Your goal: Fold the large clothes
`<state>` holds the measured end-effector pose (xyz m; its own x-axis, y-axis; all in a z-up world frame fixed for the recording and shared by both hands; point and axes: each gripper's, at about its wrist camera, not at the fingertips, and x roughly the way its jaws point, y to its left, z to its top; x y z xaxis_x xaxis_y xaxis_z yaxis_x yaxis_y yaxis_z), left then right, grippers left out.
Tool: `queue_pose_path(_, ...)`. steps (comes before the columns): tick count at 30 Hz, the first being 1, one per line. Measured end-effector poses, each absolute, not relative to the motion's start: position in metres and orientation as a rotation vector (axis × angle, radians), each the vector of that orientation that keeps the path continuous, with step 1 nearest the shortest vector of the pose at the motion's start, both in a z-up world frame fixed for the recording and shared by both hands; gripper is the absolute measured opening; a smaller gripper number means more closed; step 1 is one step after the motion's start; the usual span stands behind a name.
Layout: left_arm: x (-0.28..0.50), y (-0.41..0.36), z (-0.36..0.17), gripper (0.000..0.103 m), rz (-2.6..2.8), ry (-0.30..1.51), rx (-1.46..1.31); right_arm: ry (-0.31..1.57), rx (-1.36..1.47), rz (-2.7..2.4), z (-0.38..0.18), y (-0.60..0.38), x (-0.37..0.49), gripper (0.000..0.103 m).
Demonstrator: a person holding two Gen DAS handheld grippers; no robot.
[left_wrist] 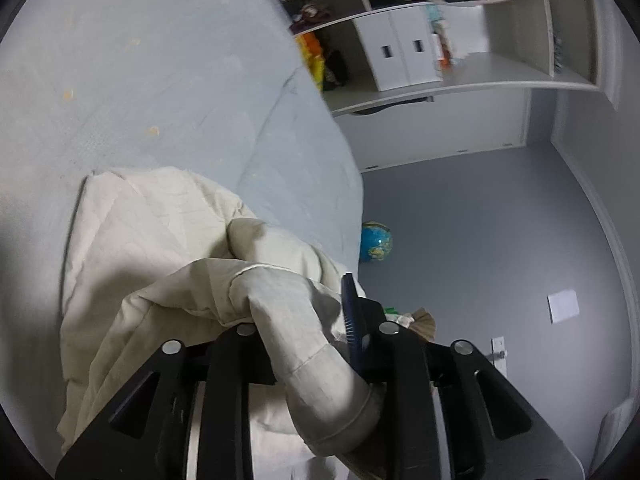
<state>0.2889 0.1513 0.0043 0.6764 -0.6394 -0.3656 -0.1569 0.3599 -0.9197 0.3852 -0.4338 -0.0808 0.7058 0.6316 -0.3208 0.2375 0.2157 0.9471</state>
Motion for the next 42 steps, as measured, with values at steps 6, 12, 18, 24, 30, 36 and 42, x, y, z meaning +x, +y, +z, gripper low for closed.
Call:
queue_pose_path(6, 0.295, 0.155, -0.015, 0.056, -0.338, 0.833, -1.272, 0.889, 1.364, 0.242, -0.108, -0.423, 0.398, 0.036)
queue_pose_path(12, 0.292, 0.158, -0.008, 0.061, -0.324, 0.803, -1.266, 0.814, 1.295, 0.272, -0.060, -0.425, 0.394, 0.076)
queue_pose_path(18, 0.290, 0.164, -0.002, 0.073, -0.316, 0.758, -1.294, 0.670, 1.002, 0.303, 0.017, -0.413, 0.360, 0.082)
queue_pose_path(24, 0.277, 0.182, 0.022, 0.093, -0.302, 0.654, -1.274, 0.726, 0.687, 0.422, 0.046, -0.350, 0.332, 0.082)
queue_pose_path(30, 0.277, 0.149, 0.050, 0.093, -0.284, 0.686, -1.083, 0.871, 0.218, 0.462, 0.024, -0.236, 0.311, 0.082)
queue_pose_path(36, 0.284, 0.049, 0.072, 0.091, -0.250, 0.779, -0.591, 0.852, 0.059, 0.409, 0.013, -0.190, 0.325, 0.082)
queue_pose_path(42, 0.292, -0.024, 0.053, 0.089, -0.215, 0.827, -0.302, 0.800, 0.094, 0.365, 0.022, -0.199, 0.333, 0.082)
